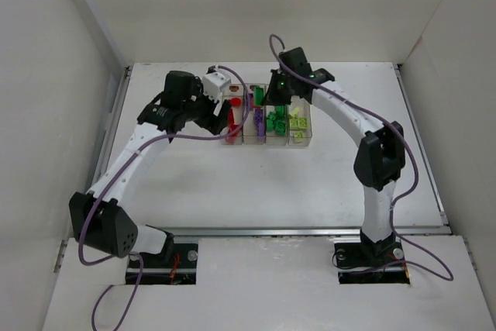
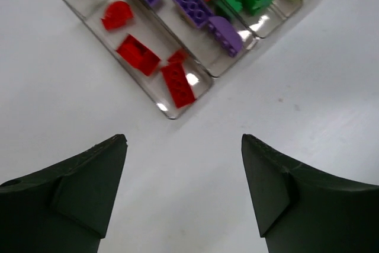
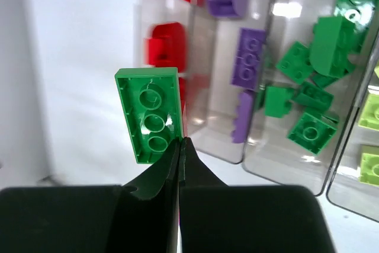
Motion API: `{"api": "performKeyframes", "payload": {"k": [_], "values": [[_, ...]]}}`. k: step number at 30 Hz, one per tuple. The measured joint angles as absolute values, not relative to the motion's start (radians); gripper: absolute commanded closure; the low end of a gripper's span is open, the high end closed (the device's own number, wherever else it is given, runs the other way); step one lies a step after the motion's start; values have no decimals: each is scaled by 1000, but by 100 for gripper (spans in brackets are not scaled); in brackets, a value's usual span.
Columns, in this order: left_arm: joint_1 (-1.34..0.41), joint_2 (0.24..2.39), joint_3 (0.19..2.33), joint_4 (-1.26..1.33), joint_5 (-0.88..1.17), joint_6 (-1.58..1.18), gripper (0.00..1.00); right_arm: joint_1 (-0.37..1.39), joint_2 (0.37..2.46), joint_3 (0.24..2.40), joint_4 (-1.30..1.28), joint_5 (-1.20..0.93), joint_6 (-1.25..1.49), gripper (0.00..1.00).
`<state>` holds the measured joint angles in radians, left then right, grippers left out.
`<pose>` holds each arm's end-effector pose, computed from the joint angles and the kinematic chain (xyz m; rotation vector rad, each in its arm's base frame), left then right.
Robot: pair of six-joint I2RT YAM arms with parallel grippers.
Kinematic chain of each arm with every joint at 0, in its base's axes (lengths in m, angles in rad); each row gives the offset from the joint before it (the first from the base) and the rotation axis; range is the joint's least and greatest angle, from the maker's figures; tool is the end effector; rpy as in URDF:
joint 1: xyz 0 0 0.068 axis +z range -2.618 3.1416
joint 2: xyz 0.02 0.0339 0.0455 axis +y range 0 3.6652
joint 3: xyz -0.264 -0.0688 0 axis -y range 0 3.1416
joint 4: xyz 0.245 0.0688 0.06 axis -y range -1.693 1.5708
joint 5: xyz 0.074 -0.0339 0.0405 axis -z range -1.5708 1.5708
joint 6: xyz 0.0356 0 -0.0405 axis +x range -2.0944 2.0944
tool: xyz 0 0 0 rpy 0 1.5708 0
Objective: Sort the legos into containers by color
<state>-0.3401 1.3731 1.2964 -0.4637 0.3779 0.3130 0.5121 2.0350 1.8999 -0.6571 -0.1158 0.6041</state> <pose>0.2868 -0.1154 0.3583 0.8821 1.9012 -0.4144 0.4041 0.2319 0.2982 0.0547 2.4603 0.6555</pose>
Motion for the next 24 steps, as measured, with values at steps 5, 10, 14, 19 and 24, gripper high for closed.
{"api": "performKeyframes", "payload": {"k": [5,10,14,19,24], "values": [[-340,1150,1036,-154,299,553,12,430,1919,1861,-570,-342,701,100],[-407,960,788,254,342,879,14,438,1785,1825,-407,-482,841,100],[-495,995,746,503,363,1075,18,458,1729,1803,-294,-566,941,100],[-589,1093,666,839,332,1303,20,495,1728,1786,-260,-604,991,100],[-634,1167,632,1003,288,1430,28,515,1726,1757,-252,-623,1008,100]]}}
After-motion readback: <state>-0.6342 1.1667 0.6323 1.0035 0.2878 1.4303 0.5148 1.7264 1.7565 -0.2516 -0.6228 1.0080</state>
